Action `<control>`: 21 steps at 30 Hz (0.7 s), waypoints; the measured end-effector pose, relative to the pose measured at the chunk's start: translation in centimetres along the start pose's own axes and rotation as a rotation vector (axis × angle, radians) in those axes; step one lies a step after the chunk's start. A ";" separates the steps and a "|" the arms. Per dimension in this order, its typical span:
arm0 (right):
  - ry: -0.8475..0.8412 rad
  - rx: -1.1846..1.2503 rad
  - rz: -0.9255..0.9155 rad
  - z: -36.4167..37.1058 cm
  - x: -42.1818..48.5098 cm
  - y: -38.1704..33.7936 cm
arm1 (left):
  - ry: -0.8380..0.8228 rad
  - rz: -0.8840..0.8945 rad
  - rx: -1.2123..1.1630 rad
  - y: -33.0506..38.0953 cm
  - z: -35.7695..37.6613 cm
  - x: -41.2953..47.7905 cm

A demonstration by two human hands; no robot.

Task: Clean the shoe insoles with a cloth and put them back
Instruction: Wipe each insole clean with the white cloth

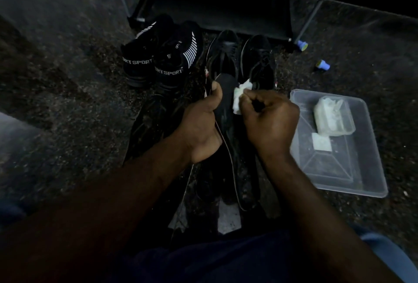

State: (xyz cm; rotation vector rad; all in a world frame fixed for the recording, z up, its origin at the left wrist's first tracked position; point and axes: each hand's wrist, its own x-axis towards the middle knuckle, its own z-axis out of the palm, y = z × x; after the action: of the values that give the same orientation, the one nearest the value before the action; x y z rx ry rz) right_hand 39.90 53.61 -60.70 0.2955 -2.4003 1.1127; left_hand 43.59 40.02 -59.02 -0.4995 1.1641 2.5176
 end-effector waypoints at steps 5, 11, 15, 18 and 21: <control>-0.112 0.011 -0.155 0.6 -1.7 -2.7 | 0.046 0.018 0.017 0.3 -0.6 0.6; -0.019 -0.117 -0.020 -0.4 0.3 0.1 | -0.031 -0.018 -0.031 0.3 0.0 0.1; -0.108 -0.028 -0.094 -0.6 -0.9 -1.7 | -0.043 -0.030 -0.063 0.3 0.0 0.4; -0.157 -0.052 -0.160 -0.3 -1.1 -2.6 | -0.054 -0.027 -0.072 0.3 -0.8 0.7; -0.097 -0.090 -0.051 -0.6 -0.1 -0.9 | -0.034 -0.025 -0.025 -0.1 -0.6 0.6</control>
State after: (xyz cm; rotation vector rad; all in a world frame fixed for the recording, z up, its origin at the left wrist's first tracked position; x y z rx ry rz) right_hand 40.49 53.47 -59.86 0.3857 -2.5053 0.9854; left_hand 43.20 39.73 -59.72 -0.4729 1.1087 2.5121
